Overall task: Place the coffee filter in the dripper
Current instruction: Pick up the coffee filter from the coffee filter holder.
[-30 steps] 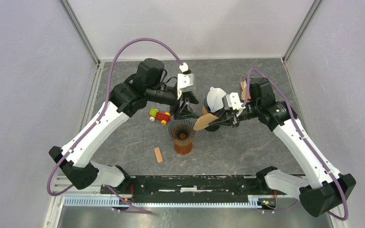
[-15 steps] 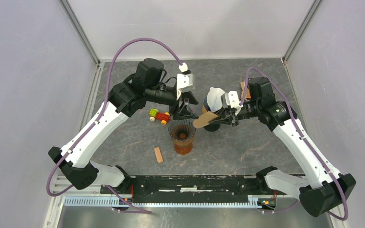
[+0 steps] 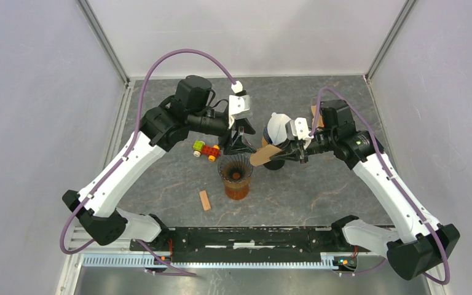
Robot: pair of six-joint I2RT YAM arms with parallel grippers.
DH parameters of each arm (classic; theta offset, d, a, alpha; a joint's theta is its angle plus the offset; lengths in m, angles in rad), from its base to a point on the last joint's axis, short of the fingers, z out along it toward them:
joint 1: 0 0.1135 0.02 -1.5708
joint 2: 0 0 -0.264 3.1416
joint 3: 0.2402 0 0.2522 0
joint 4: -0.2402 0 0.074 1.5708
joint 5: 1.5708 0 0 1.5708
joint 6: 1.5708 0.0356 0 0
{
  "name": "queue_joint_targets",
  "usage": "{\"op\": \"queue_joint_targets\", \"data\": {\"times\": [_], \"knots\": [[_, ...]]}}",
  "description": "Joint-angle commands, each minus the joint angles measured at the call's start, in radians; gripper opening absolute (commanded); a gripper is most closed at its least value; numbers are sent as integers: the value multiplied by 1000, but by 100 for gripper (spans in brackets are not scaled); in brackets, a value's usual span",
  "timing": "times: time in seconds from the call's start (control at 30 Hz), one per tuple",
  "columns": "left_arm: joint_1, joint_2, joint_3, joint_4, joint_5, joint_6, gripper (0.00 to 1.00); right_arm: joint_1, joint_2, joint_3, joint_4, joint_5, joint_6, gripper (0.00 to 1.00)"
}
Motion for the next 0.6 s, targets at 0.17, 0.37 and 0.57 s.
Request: {"op": "queue_joint_targets", "data": {"times": [0.17,0.37,0.57], "knots": [[-4,0,28,18,-23,43,65,4,-11,23,-4,-21,-23,0],[-5,3,24,27,2,34,64,5,-16,21,5,-13,-11,0],[-4,0,9,32,9,30,64,4,-12,23,19,-16,4,0]]}}
